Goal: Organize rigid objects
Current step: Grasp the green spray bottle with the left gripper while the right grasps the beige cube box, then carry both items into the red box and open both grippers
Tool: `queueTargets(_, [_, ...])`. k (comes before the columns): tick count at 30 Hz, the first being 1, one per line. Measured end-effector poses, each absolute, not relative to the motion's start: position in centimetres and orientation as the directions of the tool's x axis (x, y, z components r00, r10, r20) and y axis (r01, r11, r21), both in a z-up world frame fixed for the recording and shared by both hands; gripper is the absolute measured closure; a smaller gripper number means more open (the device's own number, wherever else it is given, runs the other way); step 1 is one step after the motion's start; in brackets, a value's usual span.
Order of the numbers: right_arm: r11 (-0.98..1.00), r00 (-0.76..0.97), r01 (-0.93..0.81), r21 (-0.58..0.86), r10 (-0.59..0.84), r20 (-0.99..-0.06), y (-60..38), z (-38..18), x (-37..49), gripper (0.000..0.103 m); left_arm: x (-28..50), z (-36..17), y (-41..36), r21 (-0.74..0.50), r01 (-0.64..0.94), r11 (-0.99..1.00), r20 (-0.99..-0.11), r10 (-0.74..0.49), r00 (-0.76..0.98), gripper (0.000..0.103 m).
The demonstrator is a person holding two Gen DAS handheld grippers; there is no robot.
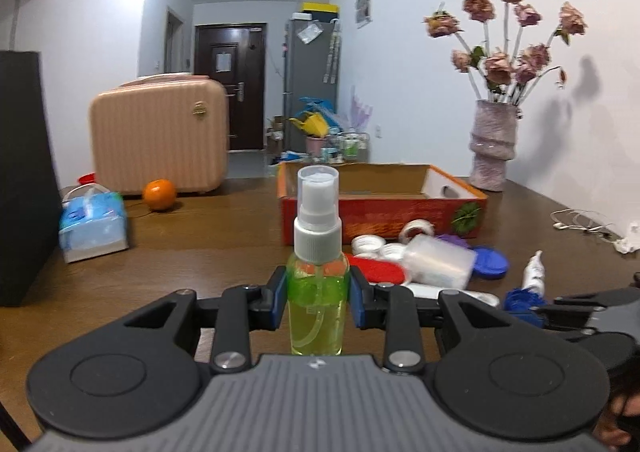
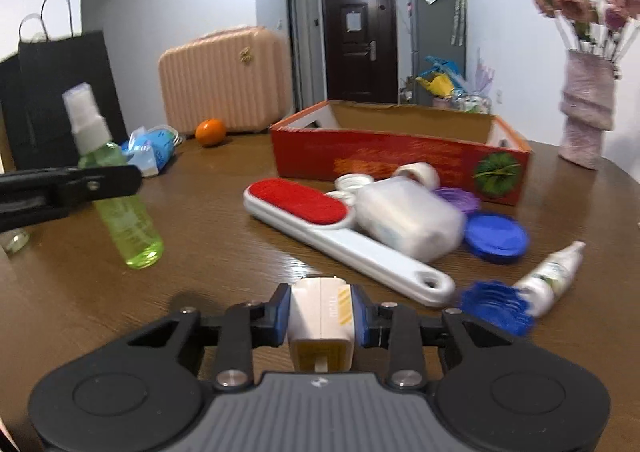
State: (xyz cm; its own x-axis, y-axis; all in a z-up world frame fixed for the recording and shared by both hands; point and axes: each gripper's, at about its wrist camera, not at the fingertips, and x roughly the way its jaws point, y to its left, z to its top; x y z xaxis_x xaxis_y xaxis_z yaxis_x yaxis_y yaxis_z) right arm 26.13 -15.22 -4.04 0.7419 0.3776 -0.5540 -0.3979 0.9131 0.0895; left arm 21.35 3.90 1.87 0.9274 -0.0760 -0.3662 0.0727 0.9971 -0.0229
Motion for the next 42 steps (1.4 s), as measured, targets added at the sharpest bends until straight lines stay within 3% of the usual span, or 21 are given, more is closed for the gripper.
queueTargets(7, [0.922,0.794,-0.372,0.11,0.377,-0.477,-21.1,-0.1,26.1,0.072,28.8,5.5,2.9,-0.056,0.133,0.99,-0.323,-0.144,0.935,0.072])
queueTargets(13, [0.931,0.828,-0.353,0.089,0.355,-0.434,-24.2,4.5,36.8,0.072,43.1,8.1,2.3,-0.044,0.118,0.992,-0.335,-0.126,0.934,0.072])
queueTargets(18, [0.951,0.801,-0.29,0.111,0.304,-0.515,-24.3,5.0,52.0,0.072,56.3,5.7,1.1,-0.031,0.084,0.996,-0.436,-0.089,0.895,0.072])
queueTargets(23, [0.973,0.755,-0.231,-0.007,0.175,-0.631,-21.6,2.2,63.8,0.072,64.4,2.9,0.2,-0.014,0.052,0.999,-0.553,-0.051,0.832,0.072])
queueTargets(28, [0.968,0.698,-0.227,-0.105,0.086,-0.711,-19.6,-0.8,69.2,0.072,67.1,0.9,-0.3,0.044,0.024,0.999,-0.615,0.008,0.789,0.071])
queueTargets(32, [0.967,0.684,-0.212,-0.139,0.045,-0.728,-18.9,-1.9,70.4,0.072,66.7,0.9,0.3,0.05,0.021,0.999,-0.597,0.013,0.802,0.07])
queueTargets(34, [0.966,0.697,-0.22,-0.137,0.057,-0.715,-18.6,-1.4,70.0,0.072,66.1,1.4,0.2,0.066,0.016,0.998,-0.588,0.026,0.808,0.064])
queueTargets(36, [0.966,0.711,-0.214,-0.143,0.054,-0.701,-18.5,-0.7,69.5,0.068,65.5,2.0,0.5,0.068,0.011,0.998,-0.582,0.031,0.813,0.051])
queueTargets(42, [0.968,0.735,-0.232,-0.099,0.107,-0.67,-20.3,3.7,65.4,0.056,59.5,5.9,2.1,0.082,0.02,0.996,-0.57,0.03,0.821,0.04])
